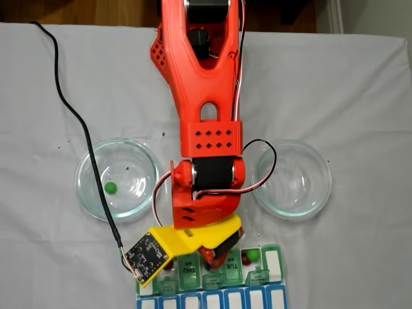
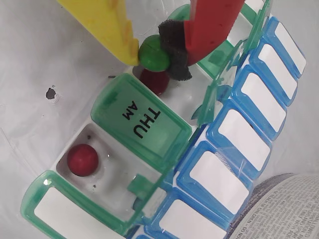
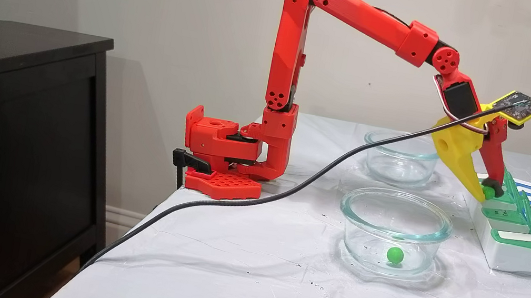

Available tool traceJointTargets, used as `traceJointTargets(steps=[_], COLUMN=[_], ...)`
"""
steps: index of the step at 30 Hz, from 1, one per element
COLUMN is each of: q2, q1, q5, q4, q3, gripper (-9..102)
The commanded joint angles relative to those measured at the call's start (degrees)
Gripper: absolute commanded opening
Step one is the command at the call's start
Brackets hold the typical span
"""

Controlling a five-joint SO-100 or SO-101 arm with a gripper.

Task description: Sort medicines into box.

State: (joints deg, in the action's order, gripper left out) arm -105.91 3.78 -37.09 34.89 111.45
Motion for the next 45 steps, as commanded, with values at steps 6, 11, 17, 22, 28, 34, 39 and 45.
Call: traceJointTargets(steps=[6,11,17,22,28,34,39,45], q2=[-2.46,-1.85,-2.64,-4.04,-6.86,-13.62,-13.8,-6.42], q1=[1.05,1.05,0.97,1.05,-0.18,-4.13,-9.32,-15.21], q5=[1.58,2.29,2.37,1.93,0.44,-4.31,-10.11,-23.91], q4=[-10.9,-11.95,-11.6,-8.7,-3.87,13.54,26.46,43.15], q3=[0.26,-0.09,1.49,1.67,-0.09,-6.24,-13.54,-23.82], gripper=[0,0,19,21,14,0,0,0])
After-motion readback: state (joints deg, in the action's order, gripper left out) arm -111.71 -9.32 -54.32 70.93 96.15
